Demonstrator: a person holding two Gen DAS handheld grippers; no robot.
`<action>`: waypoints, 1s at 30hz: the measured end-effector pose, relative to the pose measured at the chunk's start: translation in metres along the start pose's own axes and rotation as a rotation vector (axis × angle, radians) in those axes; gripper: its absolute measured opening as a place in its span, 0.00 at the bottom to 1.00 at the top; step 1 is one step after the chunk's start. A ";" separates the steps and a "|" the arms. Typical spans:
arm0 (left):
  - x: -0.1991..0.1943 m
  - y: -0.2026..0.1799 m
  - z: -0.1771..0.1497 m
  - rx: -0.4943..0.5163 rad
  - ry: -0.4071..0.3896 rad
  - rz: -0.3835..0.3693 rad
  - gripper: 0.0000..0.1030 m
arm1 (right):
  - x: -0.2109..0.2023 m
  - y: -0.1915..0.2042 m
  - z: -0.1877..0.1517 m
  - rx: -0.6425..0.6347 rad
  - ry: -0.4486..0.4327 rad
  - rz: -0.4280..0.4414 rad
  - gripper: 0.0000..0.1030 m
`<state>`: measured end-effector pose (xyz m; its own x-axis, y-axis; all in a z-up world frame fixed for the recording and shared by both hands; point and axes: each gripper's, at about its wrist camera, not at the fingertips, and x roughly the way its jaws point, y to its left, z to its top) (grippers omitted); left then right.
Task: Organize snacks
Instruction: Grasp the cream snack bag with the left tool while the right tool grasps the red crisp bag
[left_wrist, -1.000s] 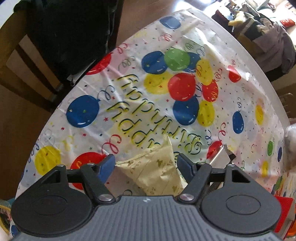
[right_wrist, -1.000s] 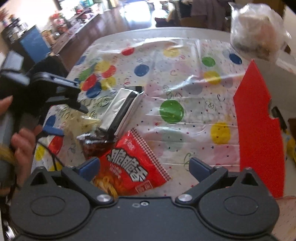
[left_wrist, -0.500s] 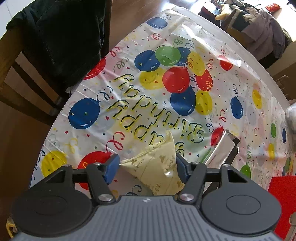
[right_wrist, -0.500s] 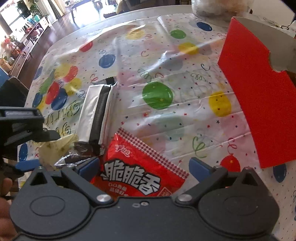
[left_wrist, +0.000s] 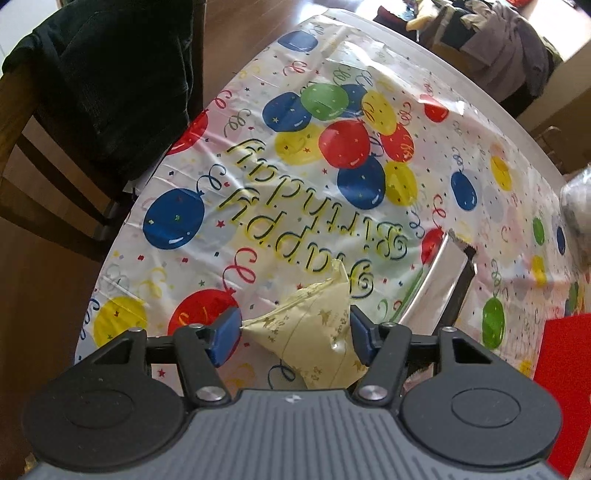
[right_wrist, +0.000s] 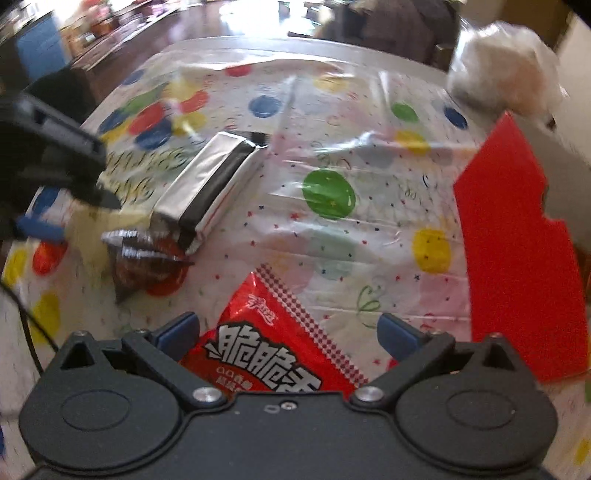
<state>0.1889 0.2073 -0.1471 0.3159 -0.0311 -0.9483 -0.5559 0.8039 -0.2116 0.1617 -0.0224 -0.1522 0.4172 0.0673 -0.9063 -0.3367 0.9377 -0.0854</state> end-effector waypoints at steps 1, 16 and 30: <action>-0.001 0.000 -0.001 0.009 0.001 -0.001 0.59 | -0.003 -0.003 -0.003 -0.020 -0.005 0.015 1.00; -0.003 0.004 -0.005 0.017 0.007 -0.006 0.59 | 0.009 -0.046 -0.011 0.583 0.329 0.139 1.00; -0.007 0.008 -0.009 0.013 0.009 -0.018 0.56 | 0.004 -0.036 -0.010 0.477 0.244 0.136 0.72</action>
<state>0.1754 0.2081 -0.1443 0.3188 -0.0514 -0.9464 -0.5398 0.8109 -0.2258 0.1668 -0.0591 -0.1569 0.1699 0.1706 -0.9706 0.0698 0.9803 0.1845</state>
